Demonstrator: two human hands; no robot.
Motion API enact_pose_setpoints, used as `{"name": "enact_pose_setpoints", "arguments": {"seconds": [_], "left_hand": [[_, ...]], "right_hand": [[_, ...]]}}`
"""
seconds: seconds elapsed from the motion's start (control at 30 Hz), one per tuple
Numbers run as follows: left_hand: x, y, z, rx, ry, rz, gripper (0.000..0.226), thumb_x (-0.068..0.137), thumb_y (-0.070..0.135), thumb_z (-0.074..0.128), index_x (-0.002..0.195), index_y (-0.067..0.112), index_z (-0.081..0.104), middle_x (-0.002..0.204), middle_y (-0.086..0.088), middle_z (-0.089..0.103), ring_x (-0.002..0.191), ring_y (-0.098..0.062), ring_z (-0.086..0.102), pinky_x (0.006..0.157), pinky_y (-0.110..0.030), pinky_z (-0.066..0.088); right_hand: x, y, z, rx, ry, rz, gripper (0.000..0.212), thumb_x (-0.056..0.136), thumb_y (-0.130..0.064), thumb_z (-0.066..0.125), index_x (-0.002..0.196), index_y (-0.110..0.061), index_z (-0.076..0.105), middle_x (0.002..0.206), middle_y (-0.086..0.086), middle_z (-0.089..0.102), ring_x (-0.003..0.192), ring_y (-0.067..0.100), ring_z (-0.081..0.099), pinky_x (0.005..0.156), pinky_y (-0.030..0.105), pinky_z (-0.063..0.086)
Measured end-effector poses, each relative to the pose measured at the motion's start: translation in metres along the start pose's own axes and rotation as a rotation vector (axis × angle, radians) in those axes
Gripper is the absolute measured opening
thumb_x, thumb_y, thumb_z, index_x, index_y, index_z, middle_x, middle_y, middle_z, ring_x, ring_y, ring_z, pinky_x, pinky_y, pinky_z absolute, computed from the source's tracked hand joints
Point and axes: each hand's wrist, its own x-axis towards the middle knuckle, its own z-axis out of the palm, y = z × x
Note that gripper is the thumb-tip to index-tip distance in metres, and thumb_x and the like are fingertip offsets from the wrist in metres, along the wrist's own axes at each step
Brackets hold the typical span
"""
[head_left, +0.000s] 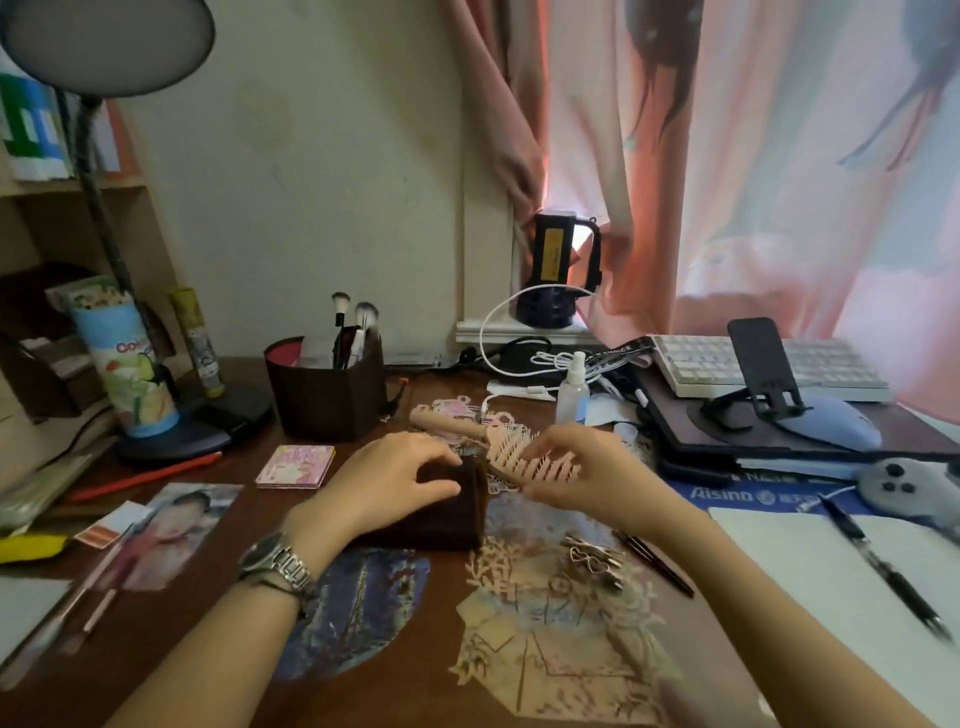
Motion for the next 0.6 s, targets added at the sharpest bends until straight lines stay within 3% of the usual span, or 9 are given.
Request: {"name": "enact_pose_setpoints", "arguments": {"seconds": [0.07,0.2,0.3,0.6], "left_hand": [[0.000,-0.005,0.014,-0.044,0.004,-0.014,0.034,0.087,0.049,0.060,0.119,0.037,0.059,0.127,0.016,0.055,0.118,-0.006,0.048,0.097,-0.028,0.041],[-0.002,-0.017,0.037,-0.132,0.012,-0.037,0.032,0.087,0.047,0.061,0.118,0.037,0.060,0.124,0.018,0.055,0.120,-0.003,0.046,0.101,-0.027,0.040],[-0.002,-0.020,0.045,-0.104,-0.005,-0.019,0.034,0.089,0.048,0.058,0.121,0.036,0.059,0.126,0.018,0.052,0.122,-0.003,0.041,0.103,-0.028,0.038],[-0.001,-0.021,0.046,-0.093,0.012,0.014,0.035,0.090,0.050,0.055,0.123,0.039,0.056,0.125,0.022,0.048,0.119,0.000,0.039,0.099,-0.022,0.033]], "right_hand": [[0.010,0.003,-0.004,-0.043,-0.031,0.031,0.038,0.078,-0.033,0.073,0.113,-0.027,0.060,0.104,-0.018,0.051,0.094,-0.002,0.049,0.079,0.014,0.038],[0.032,0.014,0.000,-0.064,-0.043,0.098,0.049,0.076,-0.032,0.073,0.121,-0.028,0.055,0.119,-0.011,0.055,0.110,0.008,0.051,0.093,0.027,0.045],[0.043,0.023,0.004,-0.048,-0.029,0.132,0.051,0.074,-0.032,0.075,0.121,-0.027,0.055,0.120,-0.008,0.057,0.110,0.011,0.054,0.094,0.030,0.048],[0.080,0.028,0.024,-0.225,-0.261,0.178,0.081,0.067,-0.042,0.077,0.137,-0.032,0.036,0.130,-0.003,0.045,0.112,0.018,0.049,0.095,0.035,0.046]]}}
